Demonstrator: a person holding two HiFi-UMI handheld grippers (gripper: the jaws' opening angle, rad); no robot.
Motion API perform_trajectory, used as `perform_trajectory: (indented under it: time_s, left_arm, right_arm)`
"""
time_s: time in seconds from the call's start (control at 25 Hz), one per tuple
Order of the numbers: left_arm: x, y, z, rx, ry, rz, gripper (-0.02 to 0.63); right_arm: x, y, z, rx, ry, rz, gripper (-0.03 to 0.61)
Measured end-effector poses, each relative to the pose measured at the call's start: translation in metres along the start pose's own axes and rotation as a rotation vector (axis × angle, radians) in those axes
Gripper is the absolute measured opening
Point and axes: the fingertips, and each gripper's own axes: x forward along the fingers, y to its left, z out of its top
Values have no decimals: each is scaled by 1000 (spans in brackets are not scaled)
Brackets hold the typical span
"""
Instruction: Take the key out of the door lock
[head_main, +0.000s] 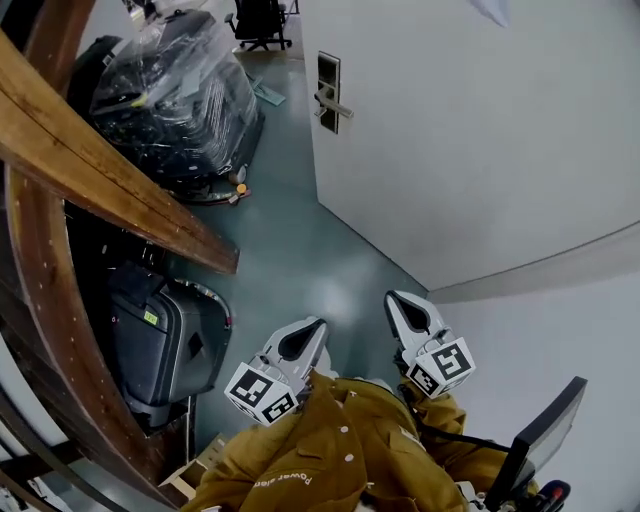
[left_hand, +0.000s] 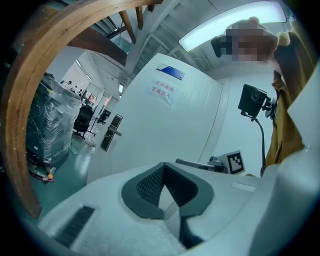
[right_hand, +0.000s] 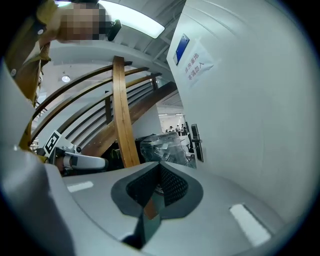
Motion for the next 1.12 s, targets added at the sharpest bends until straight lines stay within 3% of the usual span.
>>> perform_trajectory:
  time_s: [0.4,0.92,1.04,1.12]
  left_arm:
    - [49,108,69,-36,22,-59,0]
    - [147,156,123,-5,-1,-42,0]
    - [177,156,128,0,-5,-35,0]
    - [194,153,129,7,-6,-30,0]
  right_arm:
    - [109,-47,48,-13,-1,-111,5]
    - [197,-133,99,-91,-12,-62,5]
    - [207,-164,120,-143,-39,-100,5]
    - [212,-191,135,-185,-43,-177,5]
